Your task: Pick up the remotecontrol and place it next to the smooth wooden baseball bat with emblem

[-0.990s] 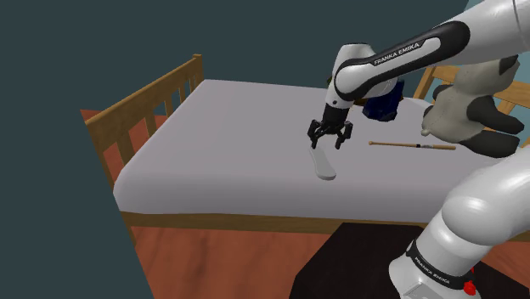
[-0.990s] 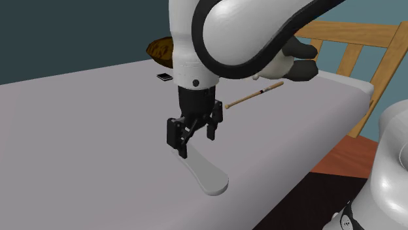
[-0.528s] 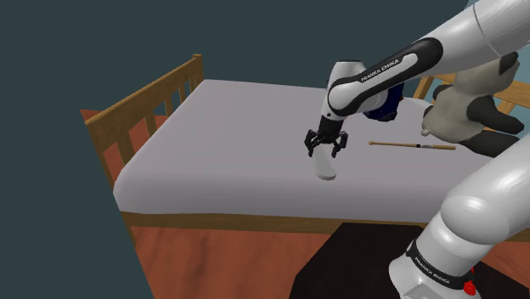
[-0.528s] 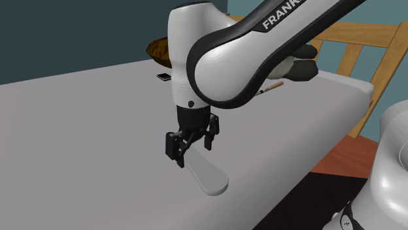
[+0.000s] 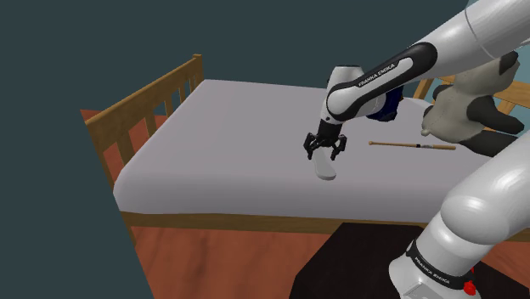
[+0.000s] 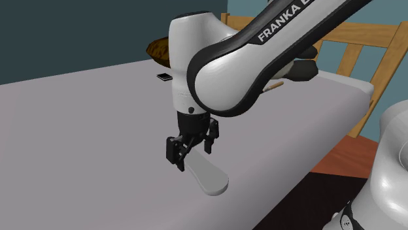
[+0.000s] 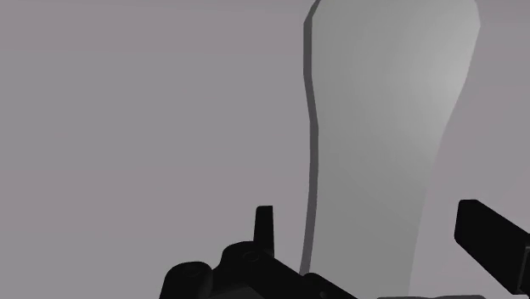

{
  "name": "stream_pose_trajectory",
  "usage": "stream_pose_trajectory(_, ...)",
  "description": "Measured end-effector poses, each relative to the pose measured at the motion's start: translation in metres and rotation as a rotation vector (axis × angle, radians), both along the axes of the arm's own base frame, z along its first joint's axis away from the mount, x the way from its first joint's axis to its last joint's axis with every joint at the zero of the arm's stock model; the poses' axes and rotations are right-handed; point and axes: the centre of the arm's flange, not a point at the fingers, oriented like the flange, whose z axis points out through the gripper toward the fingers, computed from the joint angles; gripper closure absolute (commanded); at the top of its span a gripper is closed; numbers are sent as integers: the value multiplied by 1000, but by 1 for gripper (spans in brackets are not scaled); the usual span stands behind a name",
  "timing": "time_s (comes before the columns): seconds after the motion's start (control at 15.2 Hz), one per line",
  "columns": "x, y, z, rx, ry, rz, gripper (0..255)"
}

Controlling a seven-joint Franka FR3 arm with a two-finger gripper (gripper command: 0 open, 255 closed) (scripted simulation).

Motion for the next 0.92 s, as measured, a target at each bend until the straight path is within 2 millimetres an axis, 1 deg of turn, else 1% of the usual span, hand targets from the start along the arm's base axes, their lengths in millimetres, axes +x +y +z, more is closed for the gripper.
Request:
stream_pose_trajectory(0.07, 0, 0, 0, 0, 0, 0, 255)
stream_pose_trajectory(0.73, 0, 0, 0, 0, 0, 0, 255)
stream_pose_trajectory(0.92, -1, -1, 11, 0, 0, 0, 255)
